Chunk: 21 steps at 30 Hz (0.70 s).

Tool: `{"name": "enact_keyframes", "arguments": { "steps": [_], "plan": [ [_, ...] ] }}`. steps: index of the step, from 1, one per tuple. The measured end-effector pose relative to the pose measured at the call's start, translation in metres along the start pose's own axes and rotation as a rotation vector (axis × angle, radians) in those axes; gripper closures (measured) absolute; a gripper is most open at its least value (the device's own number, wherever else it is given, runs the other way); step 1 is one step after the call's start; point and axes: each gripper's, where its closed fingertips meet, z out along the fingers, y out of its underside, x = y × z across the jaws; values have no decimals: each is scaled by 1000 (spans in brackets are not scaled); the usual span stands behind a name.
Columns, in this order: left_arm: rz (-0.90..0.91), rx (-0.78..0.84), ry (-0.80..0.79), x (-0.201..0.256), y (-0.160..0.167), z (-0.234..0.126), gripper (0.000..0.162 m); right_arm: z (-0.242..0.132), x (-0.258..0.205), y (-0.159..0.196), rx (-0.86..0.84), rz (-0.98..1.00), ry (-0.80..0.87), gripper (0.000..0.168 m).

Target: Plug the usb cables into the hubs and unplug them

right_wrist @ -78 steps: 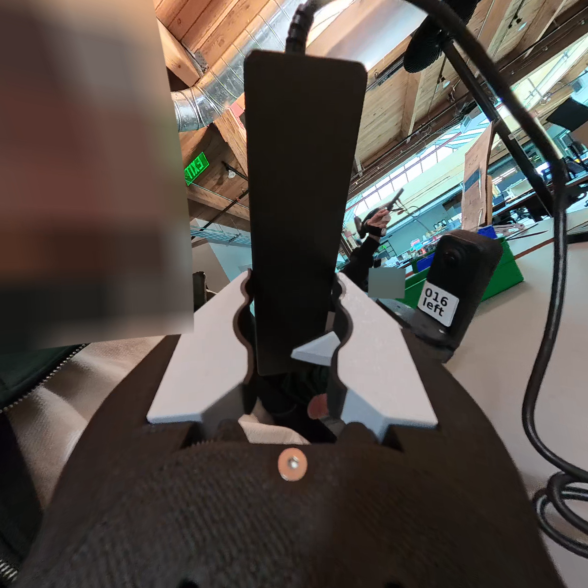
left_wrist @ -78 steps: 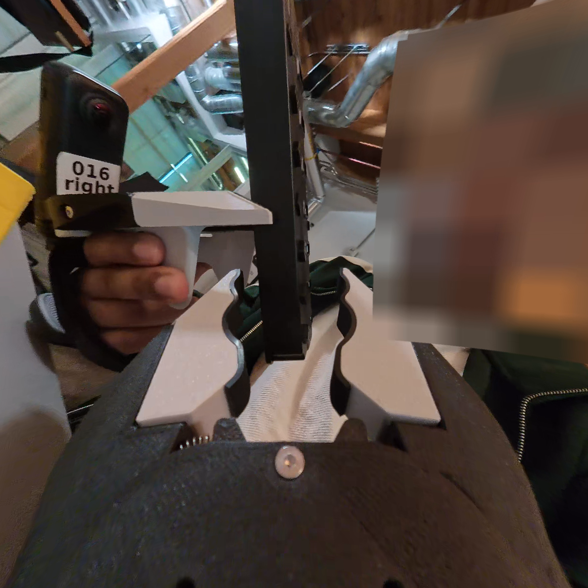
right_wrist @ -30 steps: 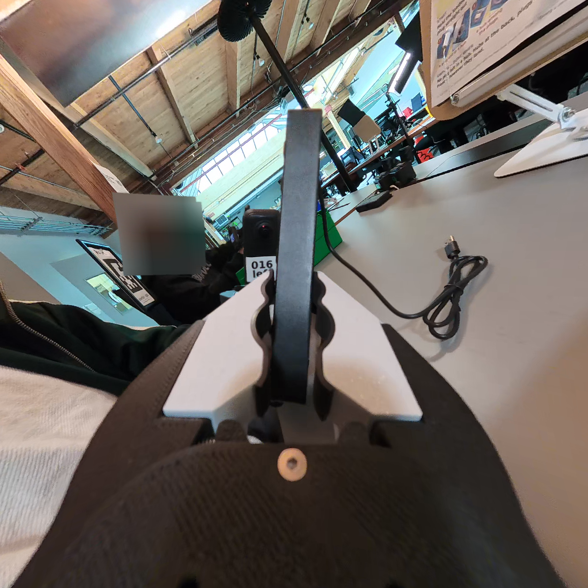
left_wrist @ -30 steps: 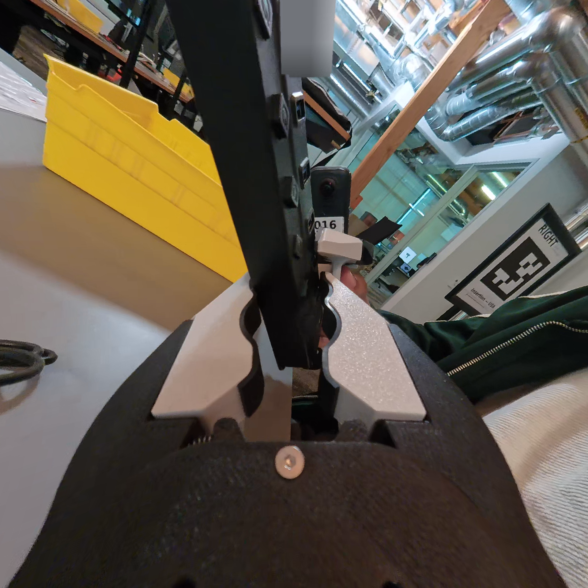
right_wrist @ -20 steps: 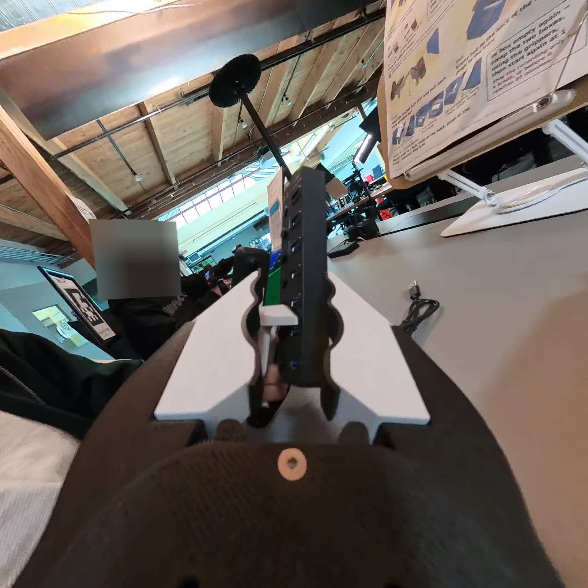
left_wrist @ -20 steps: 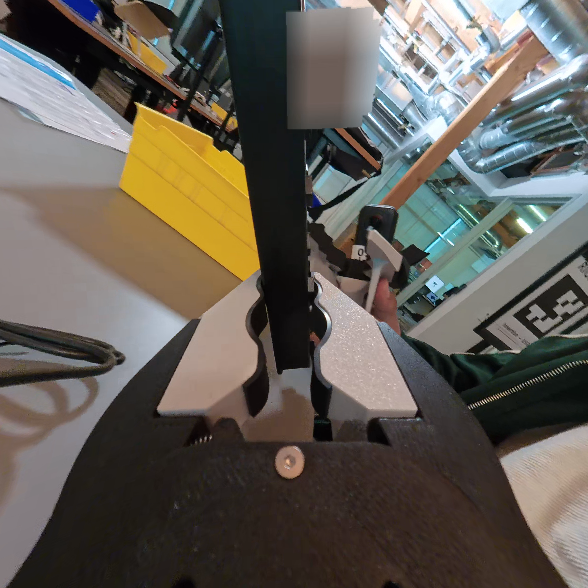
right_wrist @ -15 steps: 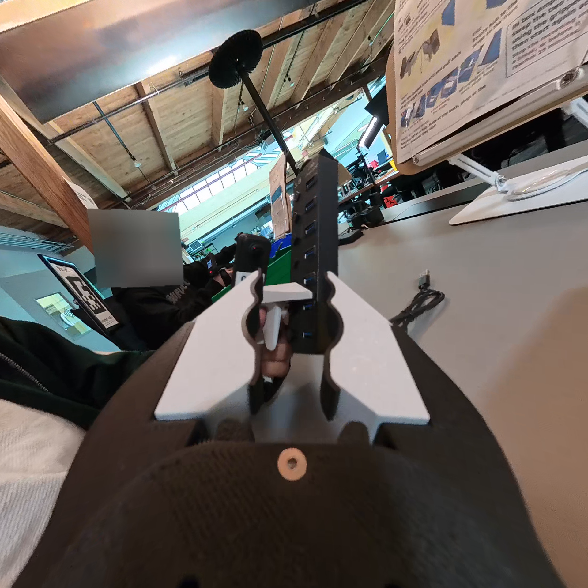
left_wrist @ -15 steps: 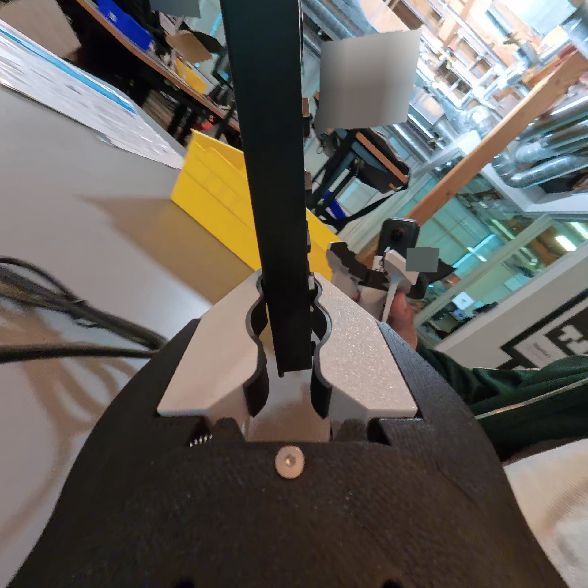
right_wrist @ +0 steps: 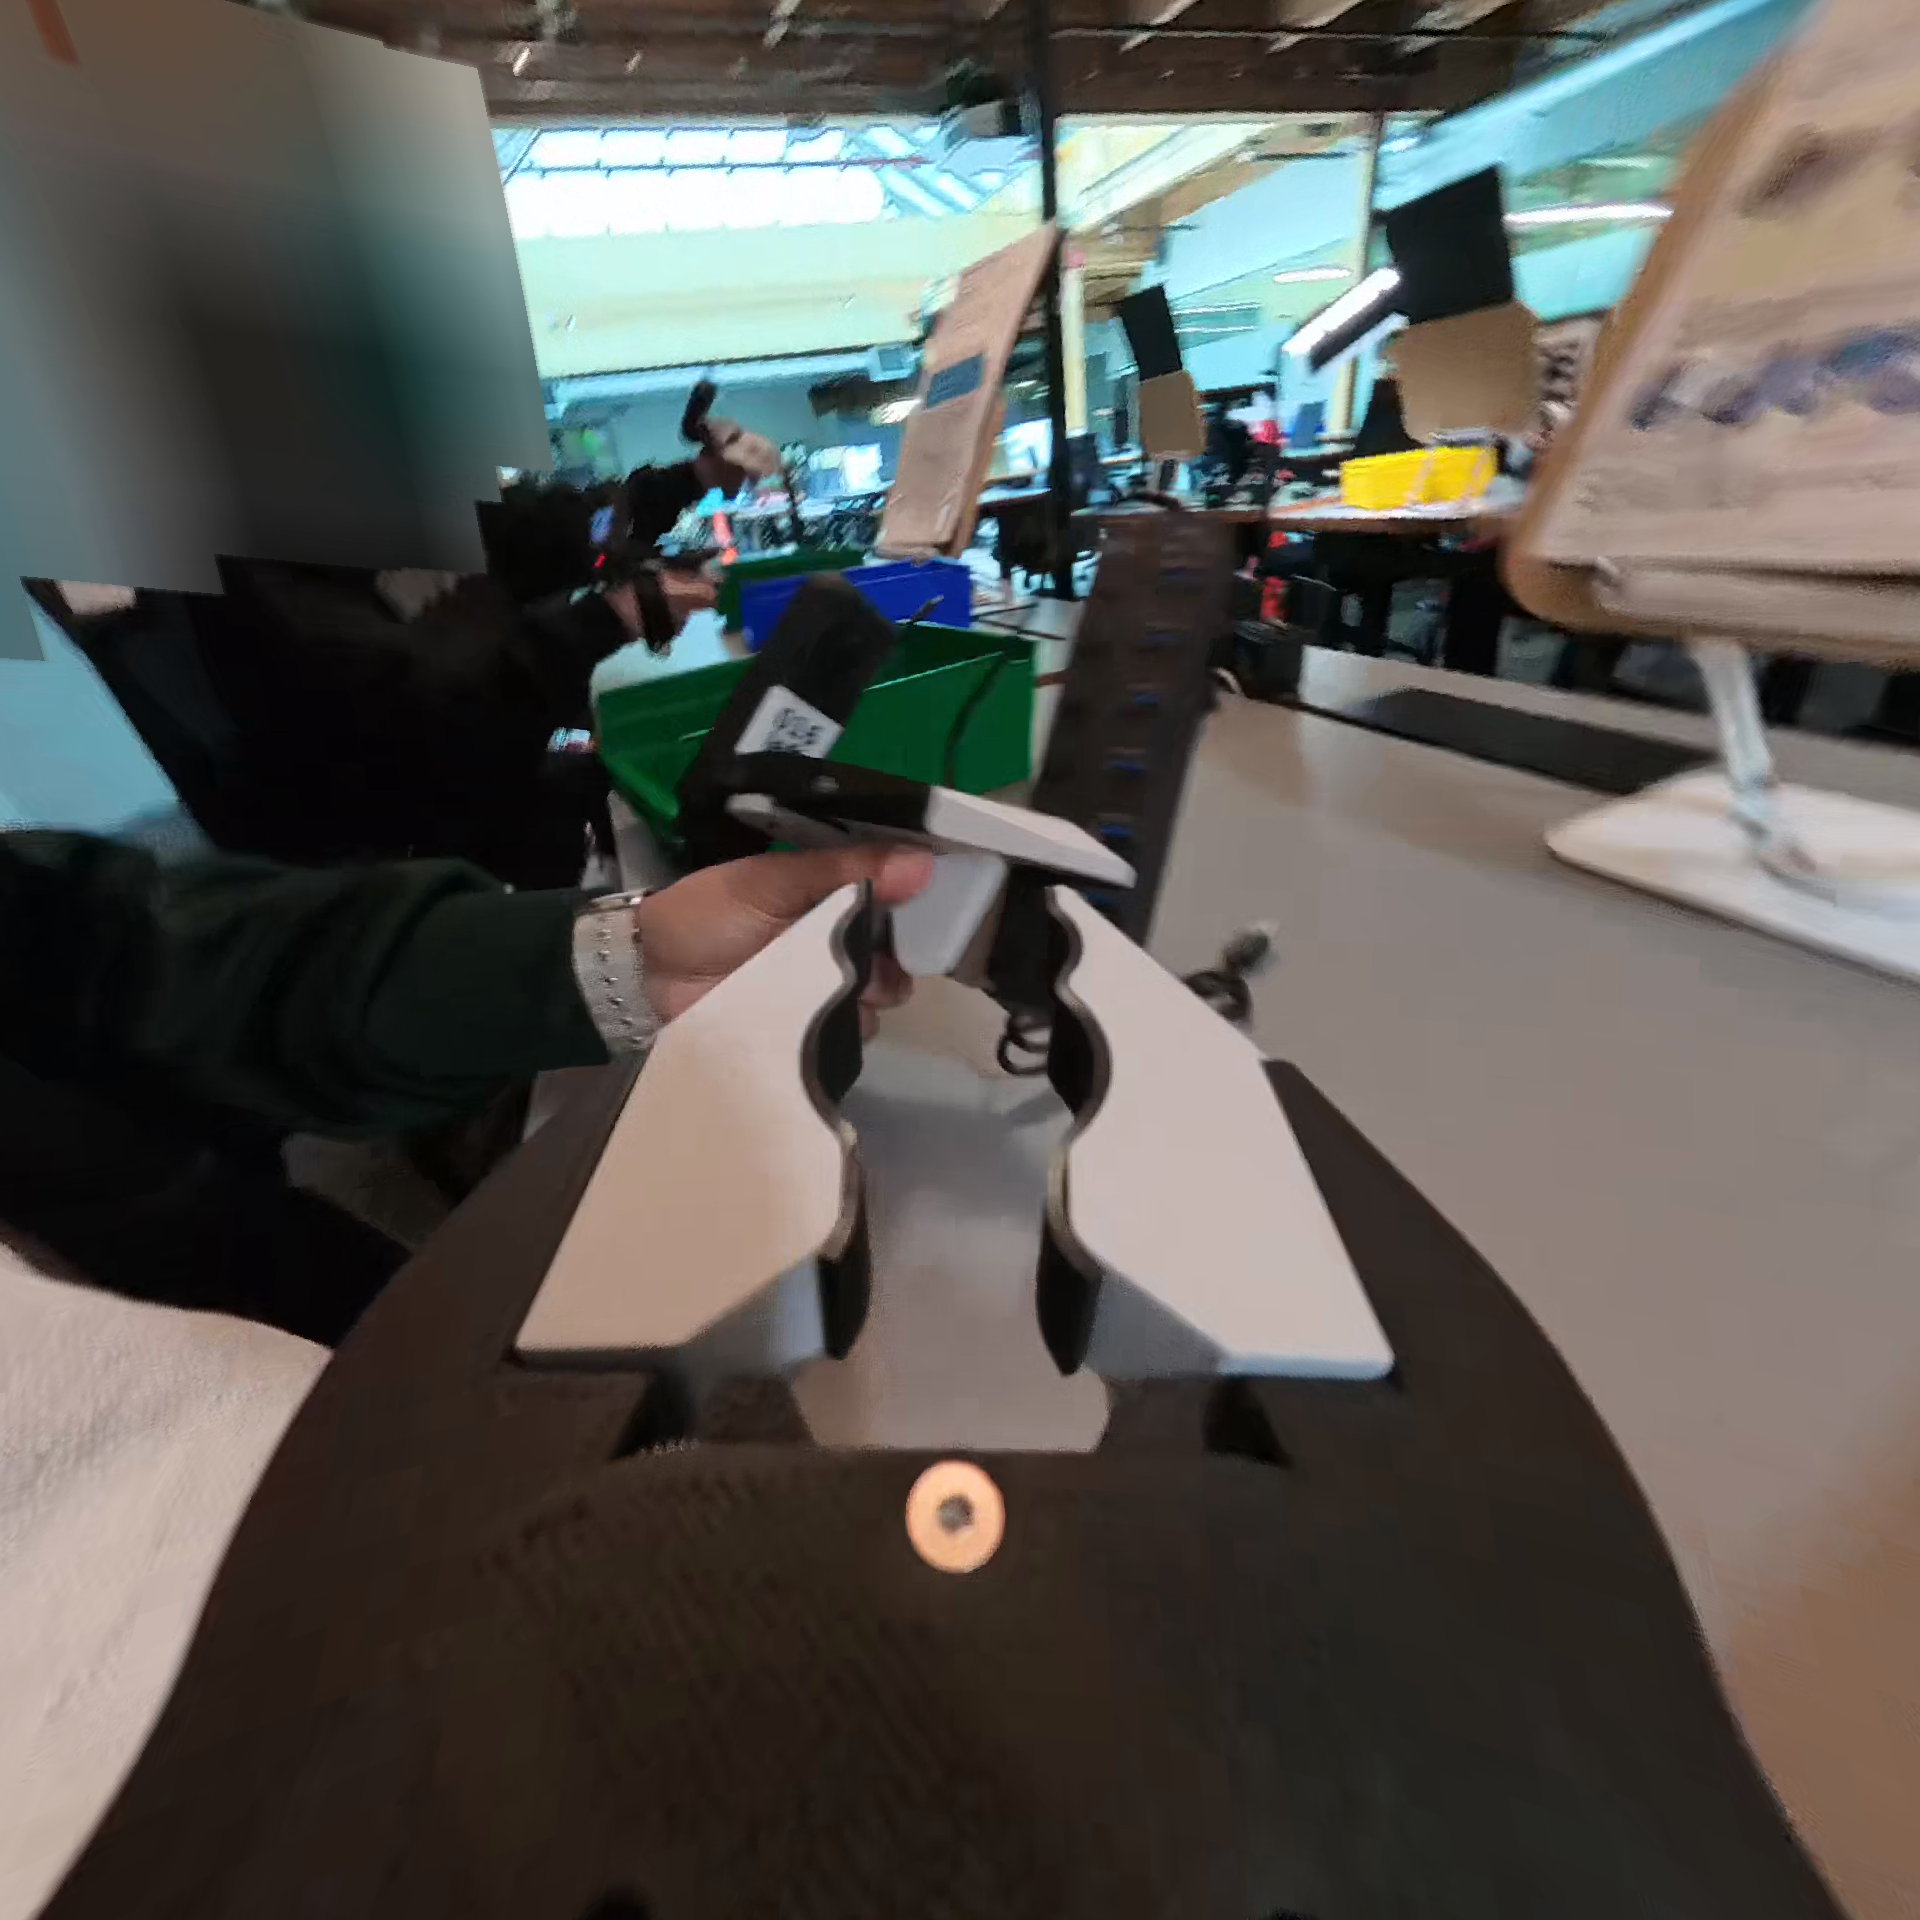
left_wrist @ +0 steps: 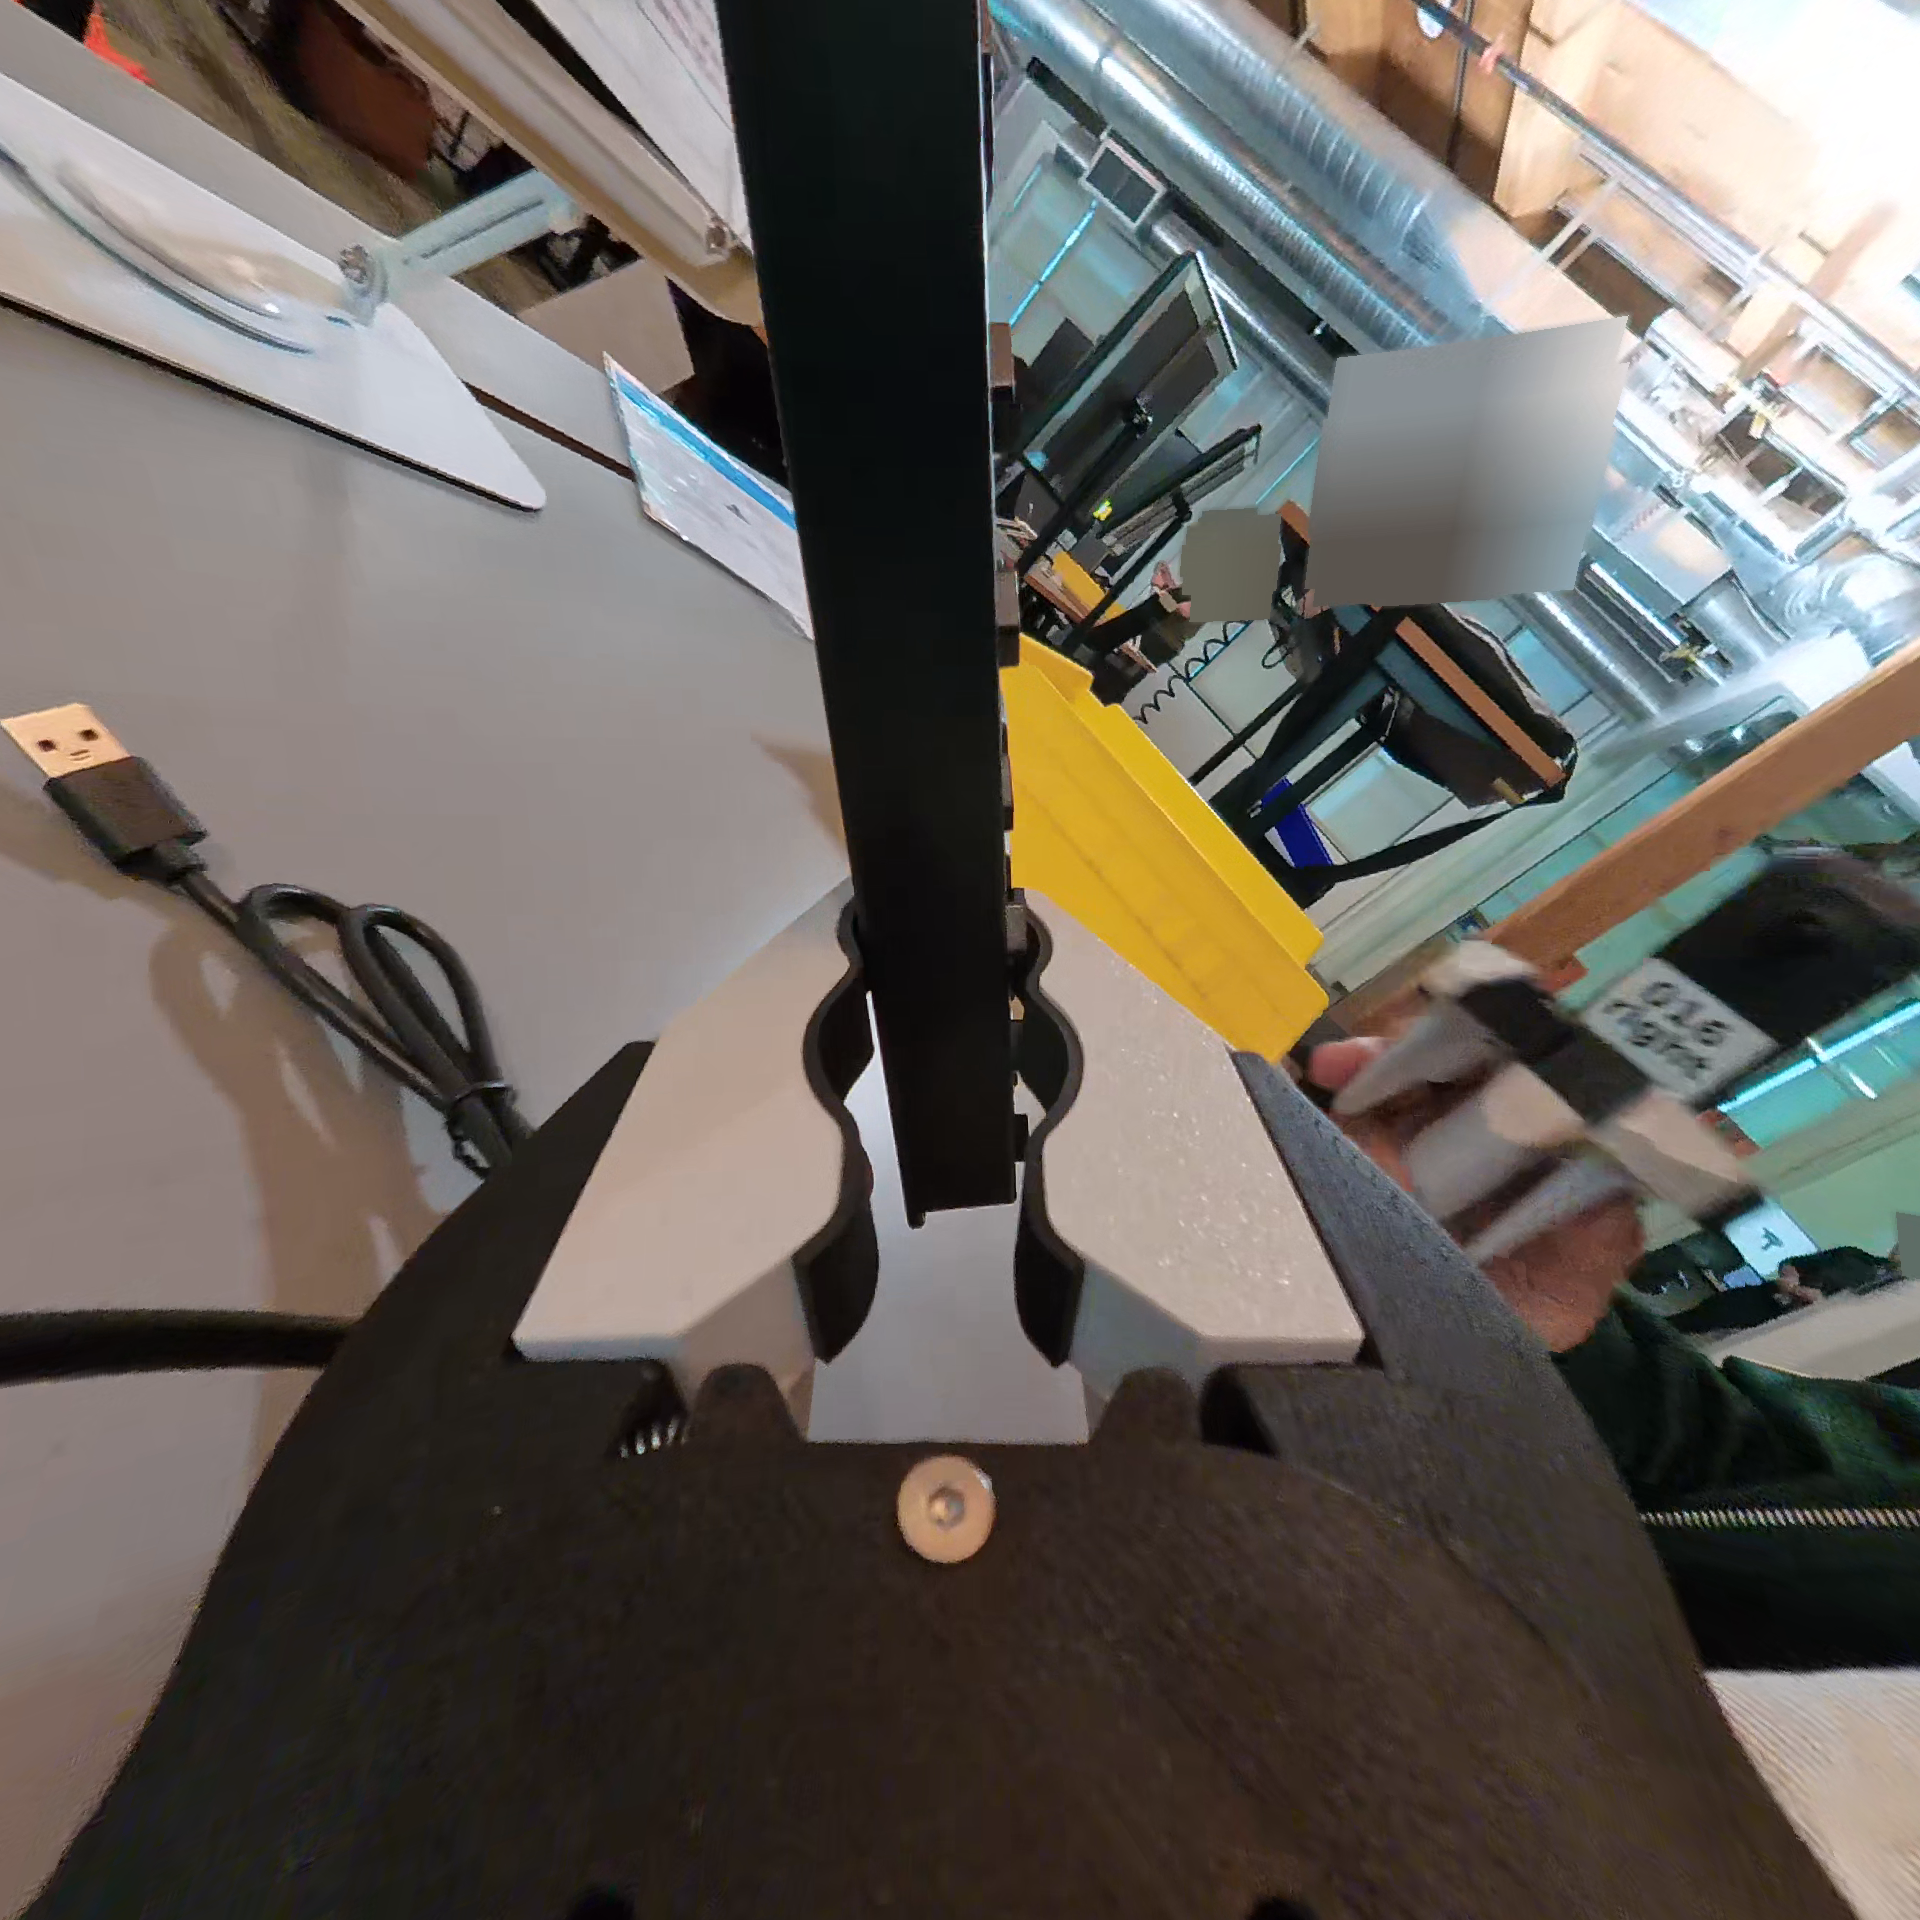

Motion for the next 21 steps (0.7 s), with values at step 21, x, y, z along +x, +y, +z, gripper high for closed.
{"name": "enact_keyframes", "arguments": {
  "steps": [21],
  "plan": [
    [-163,82,53,-46,-25,-10,141,381,-165,12,-630,-273,-557,130]
  ]
}}
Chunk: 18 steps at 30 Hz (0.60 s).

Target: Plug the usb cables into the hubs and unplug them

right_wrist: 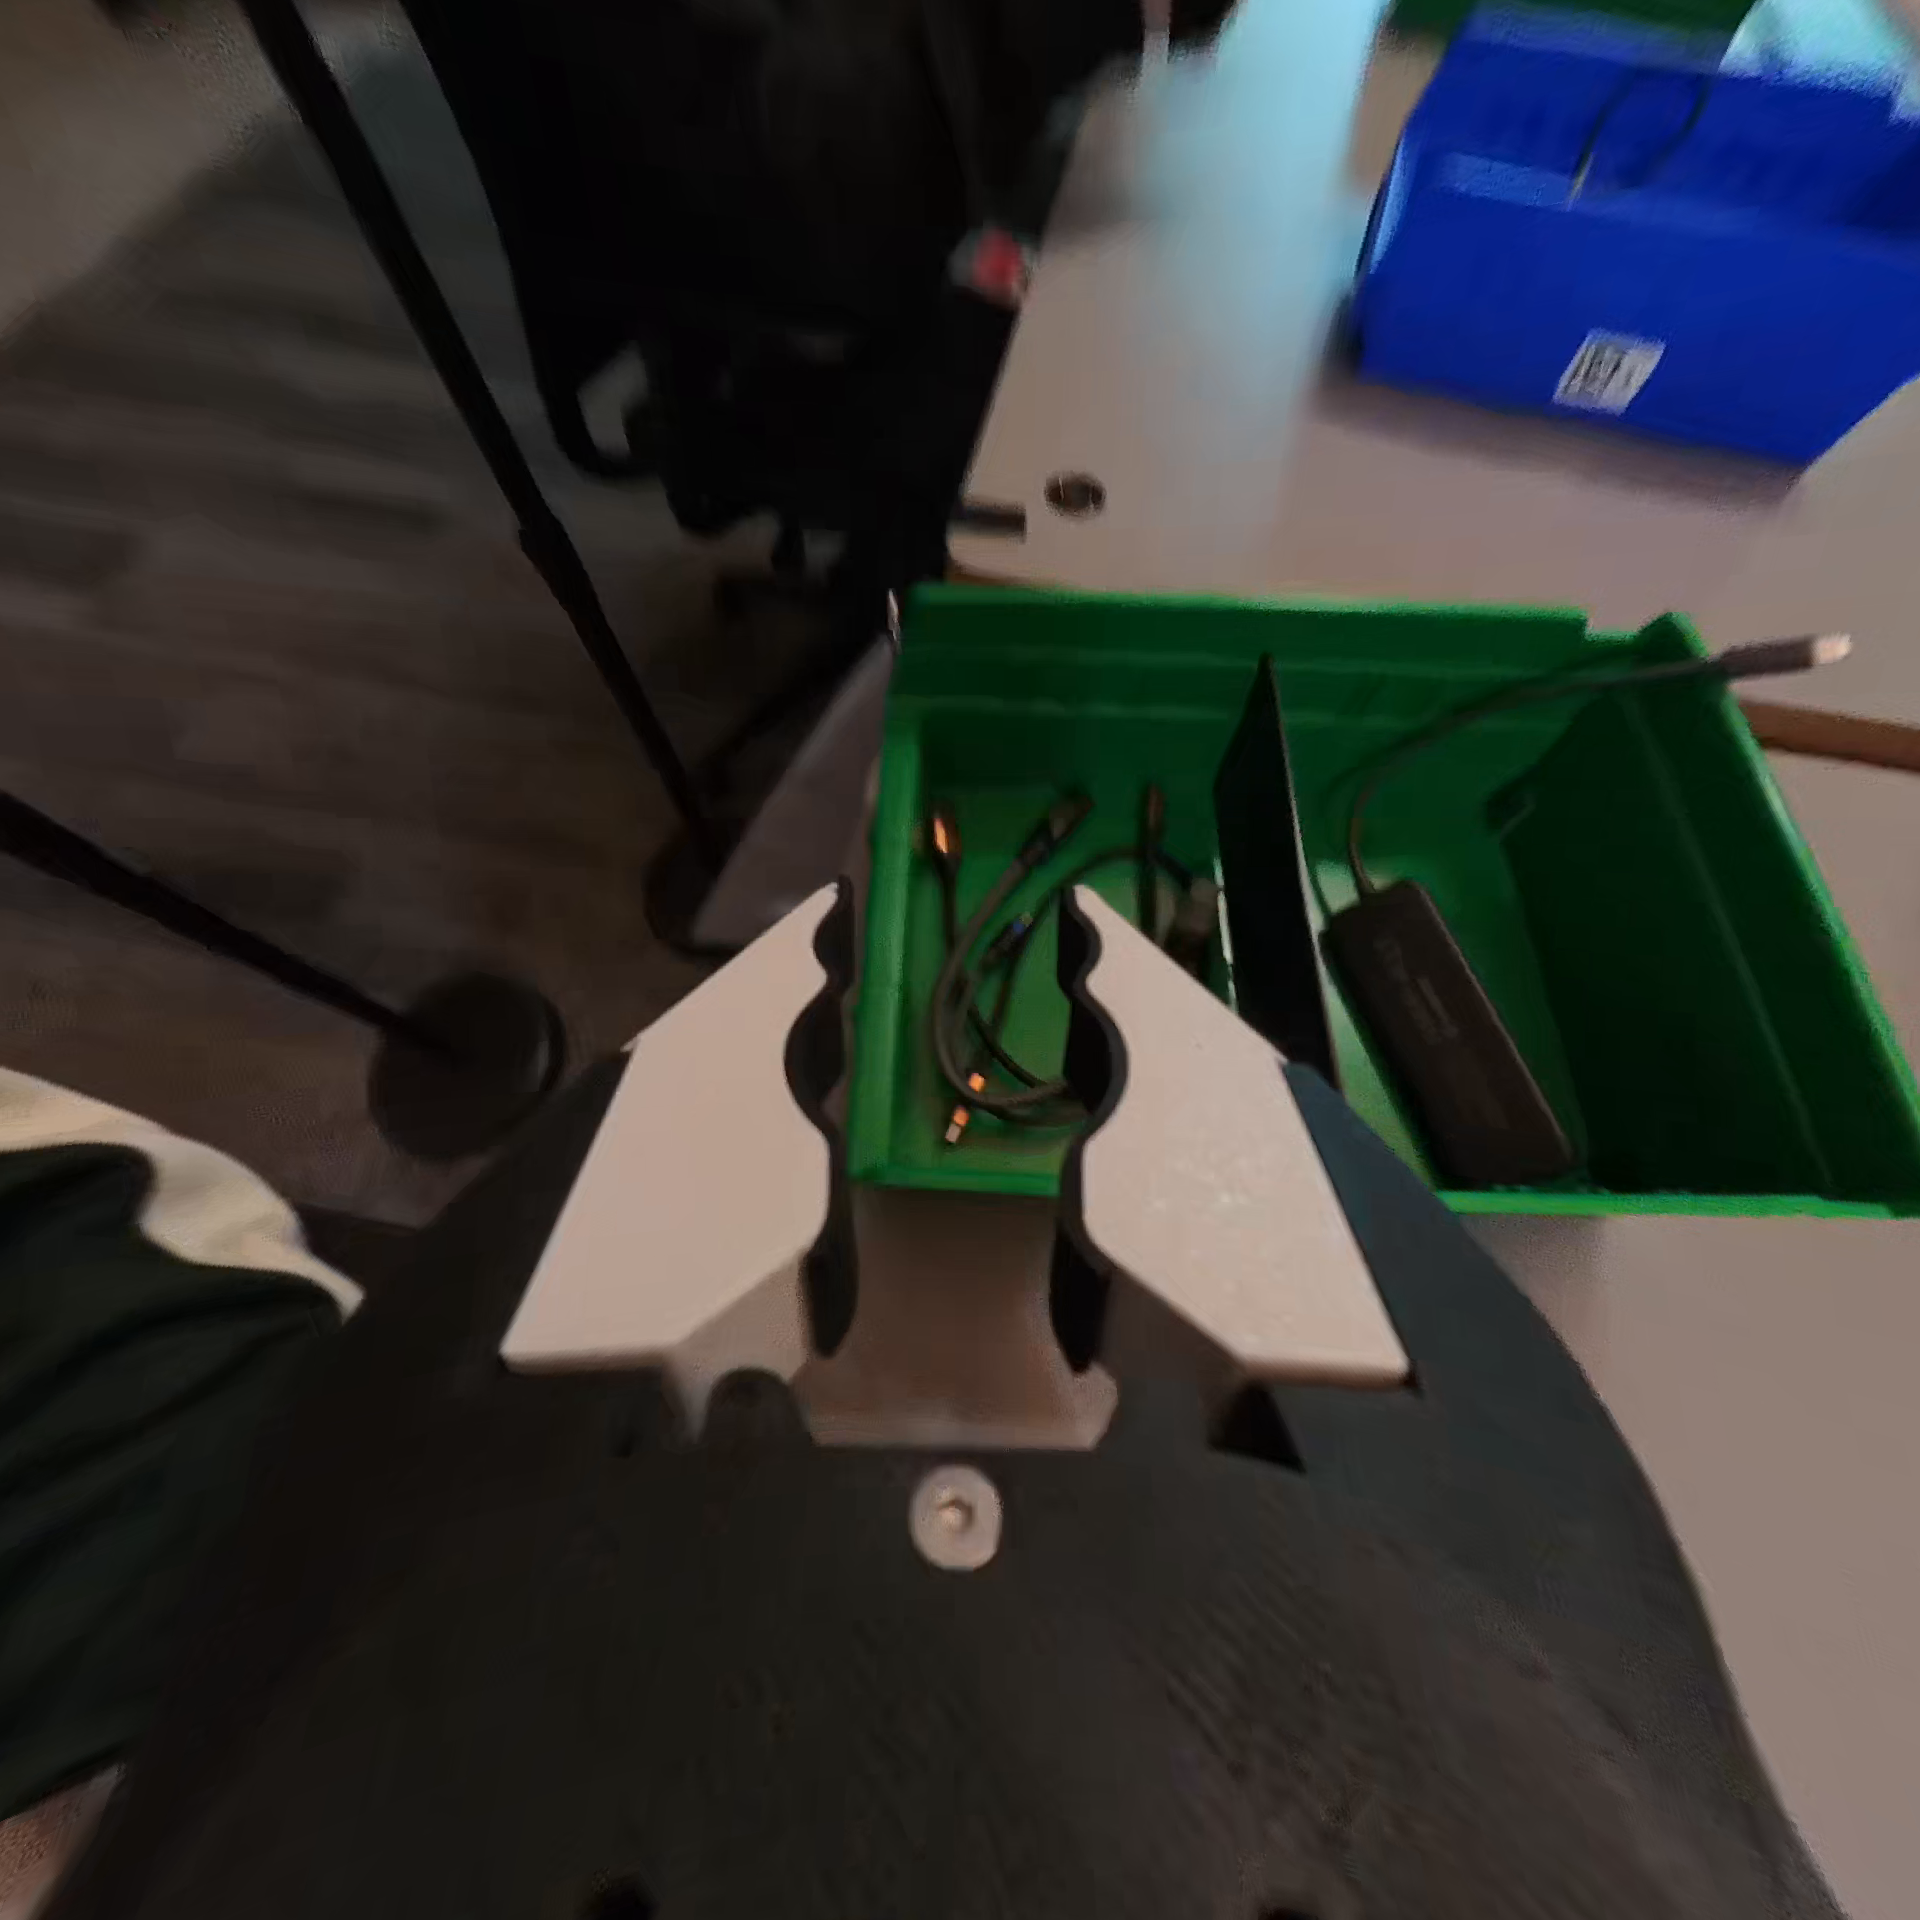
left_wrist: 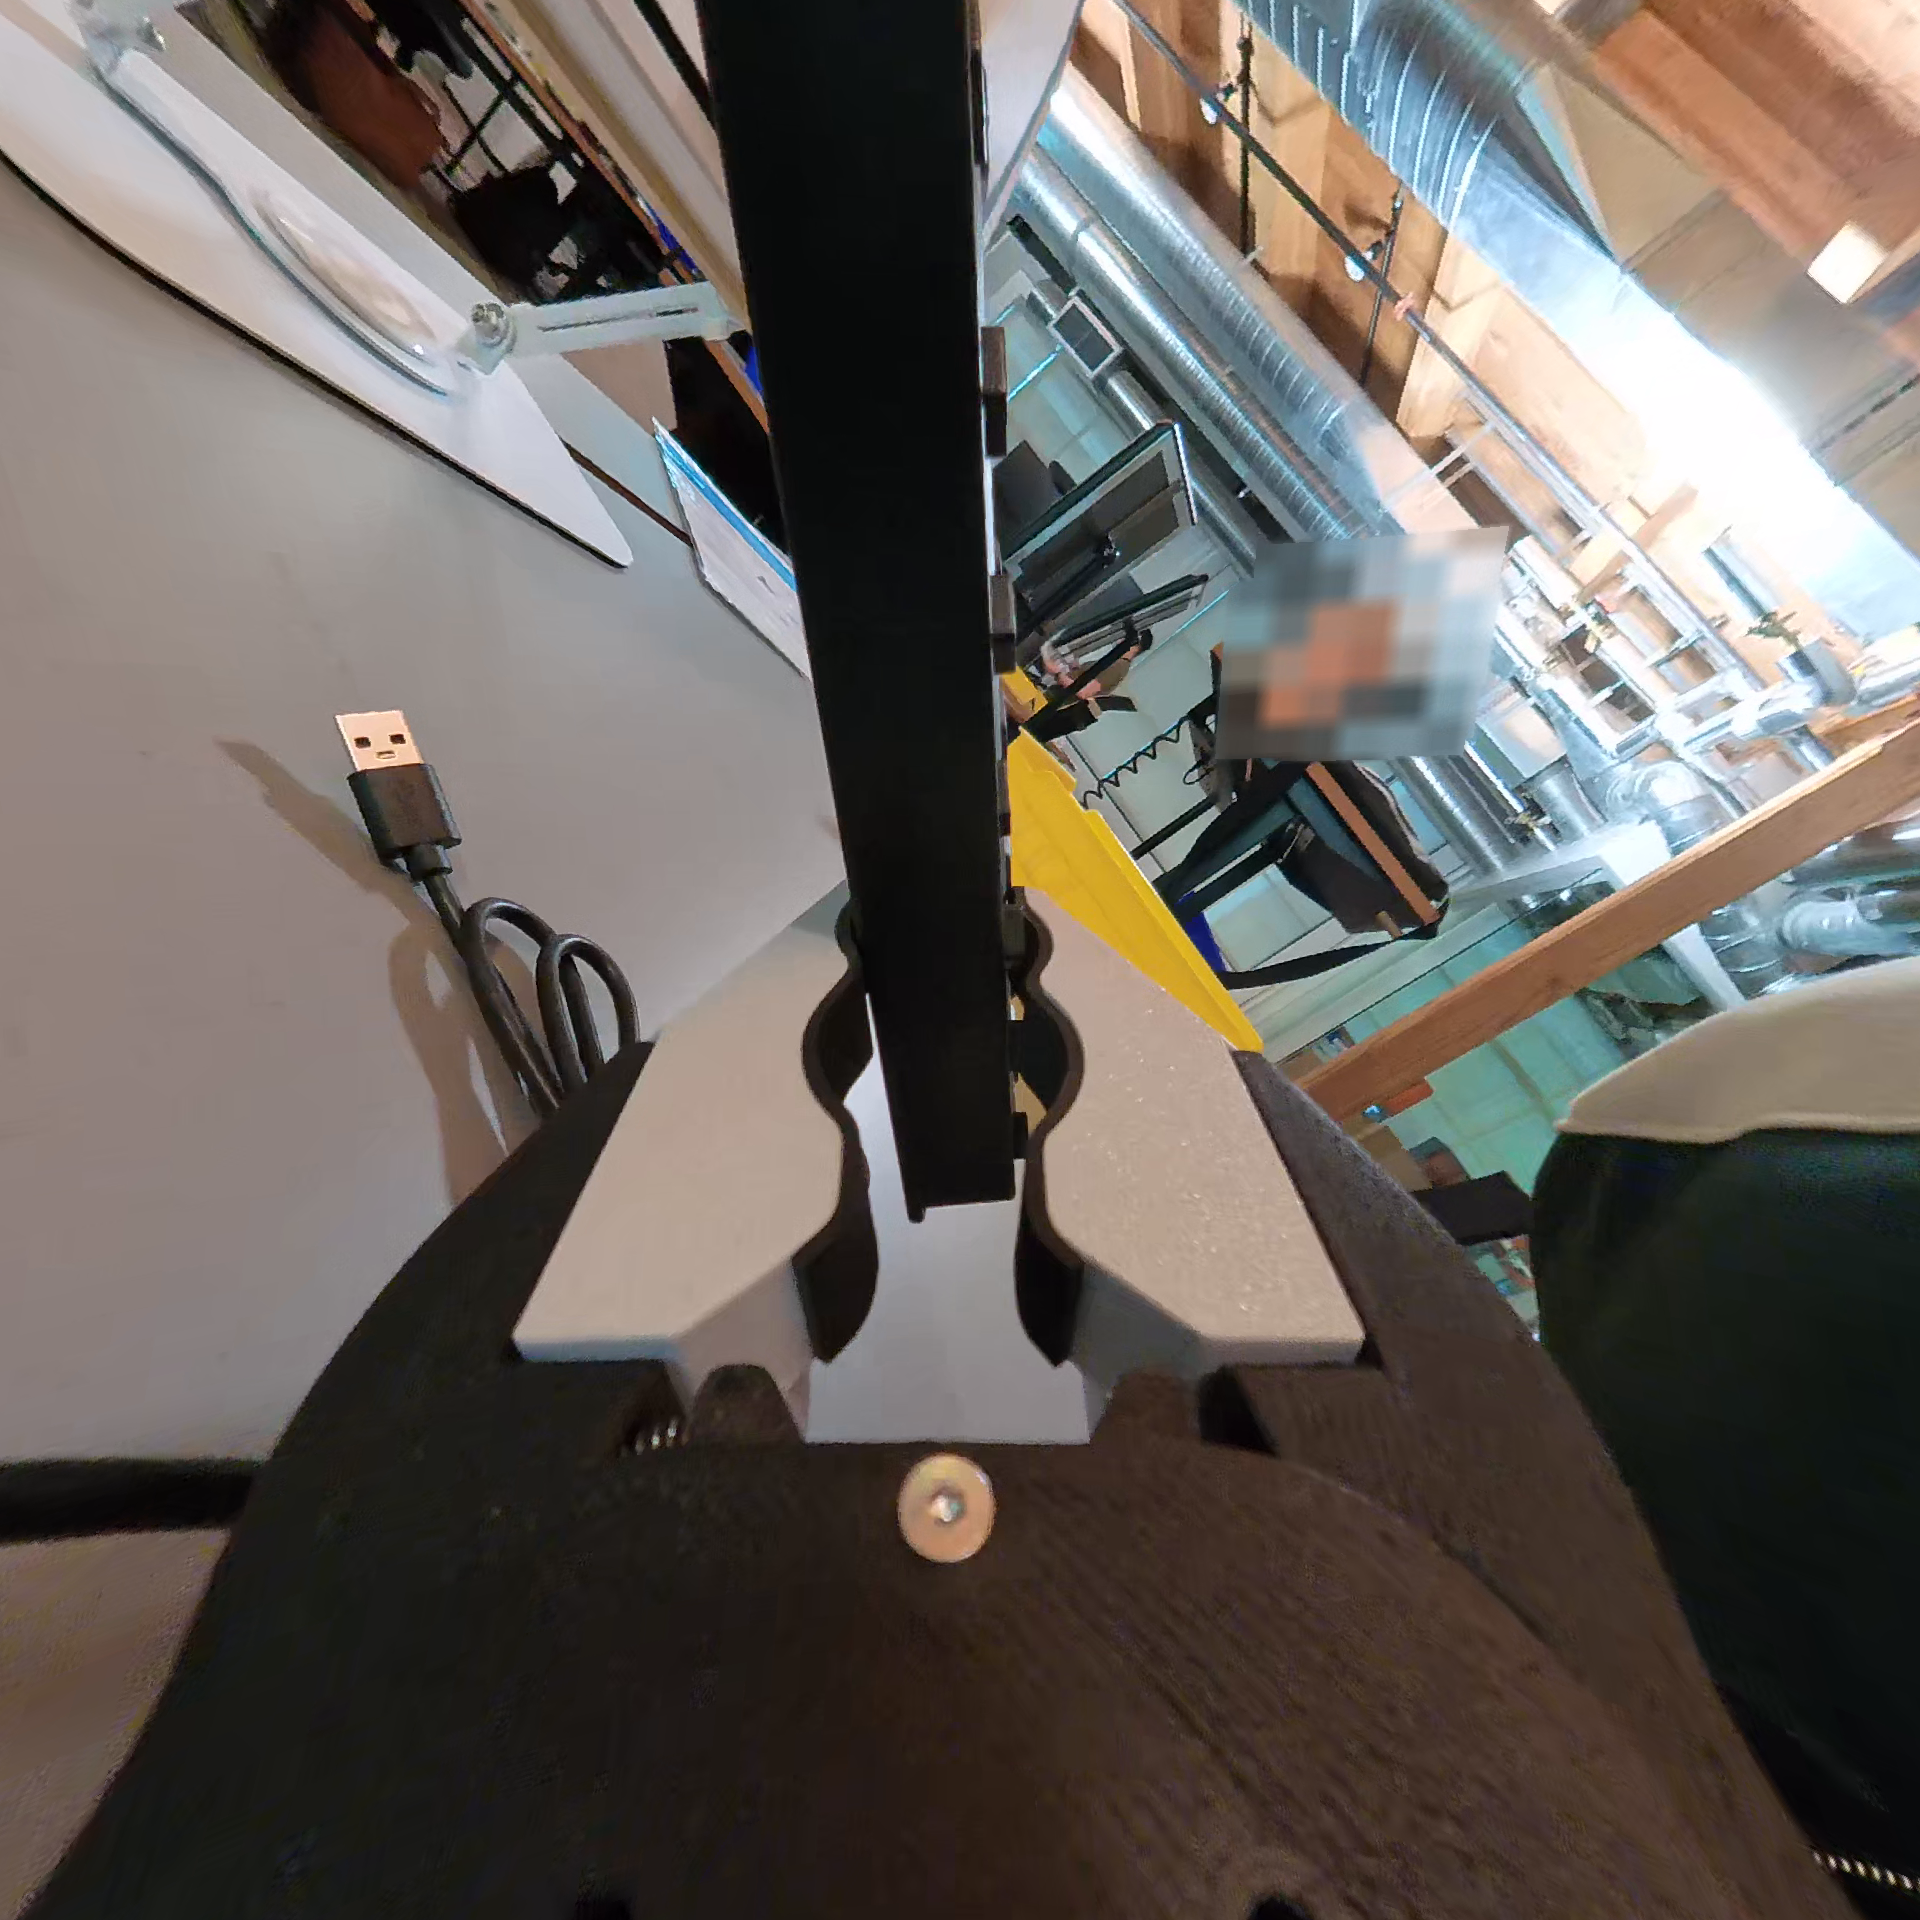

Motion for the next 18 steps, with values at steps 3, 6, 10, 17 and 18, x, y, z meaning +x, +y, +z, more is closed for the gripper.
{"name": "enact_keyframes", "arguments": {
  "steps": [3,6,10,17,18],
  "plan": [
    [-31,1,18,0,0,2,141,42,24,18,-230,-106,86,125],
    [-39,-4,30,1,0,4,141,75,39,42,-458,-223,156,127],
    [-24,-18,25,1,2,6,141,105,47,71,-693,-205,133,139],
    [47,-50,-15,-1,7,8,141,111,66,117,-982,-172,154,141],
    [56,-54,-17,-1,8,8,141,111,64,125,-1009,-157,134,142]
  ]
}}
